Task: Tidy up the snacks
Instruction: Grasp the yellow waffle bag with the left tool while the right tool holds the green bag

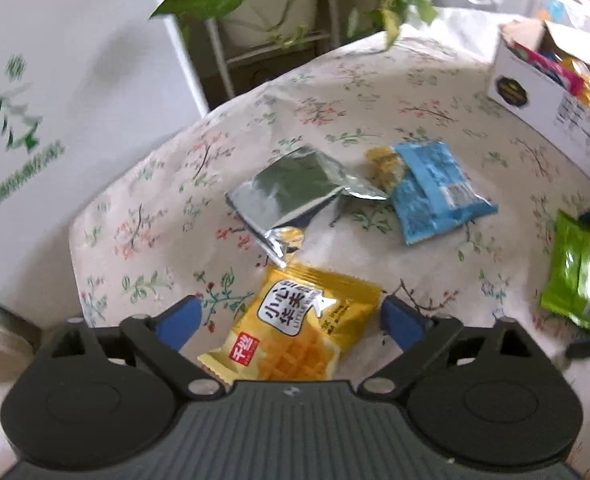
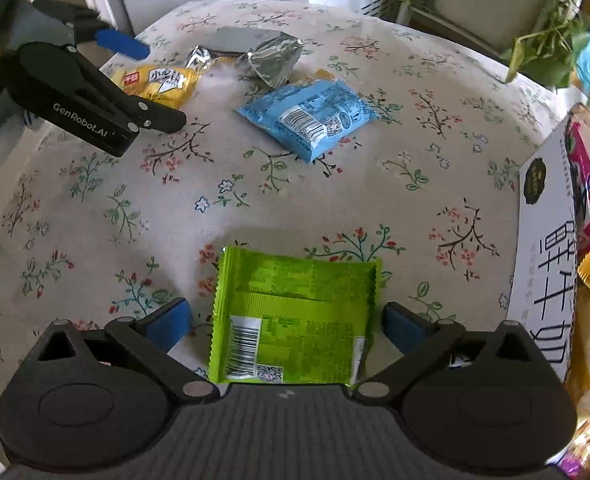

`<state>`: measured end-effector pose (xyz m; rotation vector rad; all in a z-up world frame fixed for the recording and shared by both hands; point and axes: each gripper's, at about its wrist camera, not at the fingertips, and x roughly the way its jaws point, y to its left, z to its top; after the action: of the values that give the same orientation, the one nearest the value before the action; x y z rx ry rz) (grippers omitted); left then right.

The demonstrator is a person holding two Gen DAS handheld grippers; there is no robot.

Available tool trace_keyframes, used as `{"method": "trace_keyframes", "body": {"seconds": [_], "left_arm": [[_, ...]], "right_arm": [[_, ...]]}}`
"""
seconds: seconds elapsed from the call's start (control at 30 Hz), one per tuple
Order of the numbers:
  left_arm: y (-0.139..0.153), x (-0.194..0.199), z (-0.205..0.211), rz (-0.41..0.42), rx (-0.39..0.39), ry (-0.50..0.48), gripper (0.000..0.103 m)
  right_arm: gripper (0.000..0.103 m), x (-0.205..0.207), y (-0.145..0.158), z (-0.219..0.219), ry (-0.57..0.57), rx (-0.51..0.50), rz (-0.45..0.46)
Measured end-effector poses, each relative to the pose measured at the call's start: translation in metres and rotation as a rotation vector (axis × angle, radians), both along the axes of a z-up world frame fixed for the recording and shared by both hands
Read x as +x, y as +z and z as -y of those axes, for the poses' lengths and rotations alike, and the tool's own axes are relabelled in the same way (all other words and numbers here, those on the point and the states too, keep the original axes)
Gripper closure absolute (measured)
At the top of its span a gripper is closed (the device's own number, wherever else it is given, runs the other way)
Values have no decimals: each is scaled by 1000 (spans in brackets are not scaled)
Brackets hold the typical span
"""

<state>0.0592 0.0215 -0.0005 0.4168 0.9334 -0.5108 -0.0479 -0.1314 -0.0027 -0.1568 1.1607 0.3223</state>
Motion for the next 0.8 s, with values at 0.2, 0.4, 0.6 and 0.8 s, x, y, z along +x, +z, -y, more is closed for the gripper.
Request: {"method": "trace_keyframes", "body": {"seconds": [0.2, 0.4, 0.6, 0.8], "left_arm": [[-8, 10, -15, -94, -90, 89, 0], [-8, 3, -18, -69, -108, 101, 0], [-7, 4, -11, -46, -85, 60, 0], [-2, 3, -5, -52, -67, 32, 20]], "right_arm": [[0, -1, -1, 3, -21, 10, 15], [0, -9, 0, 5, -23, 18, 48], [0, -11, 2, 5, -21, 17, 50], [0, -3, 3, 4, 8, 11, 17]]}}
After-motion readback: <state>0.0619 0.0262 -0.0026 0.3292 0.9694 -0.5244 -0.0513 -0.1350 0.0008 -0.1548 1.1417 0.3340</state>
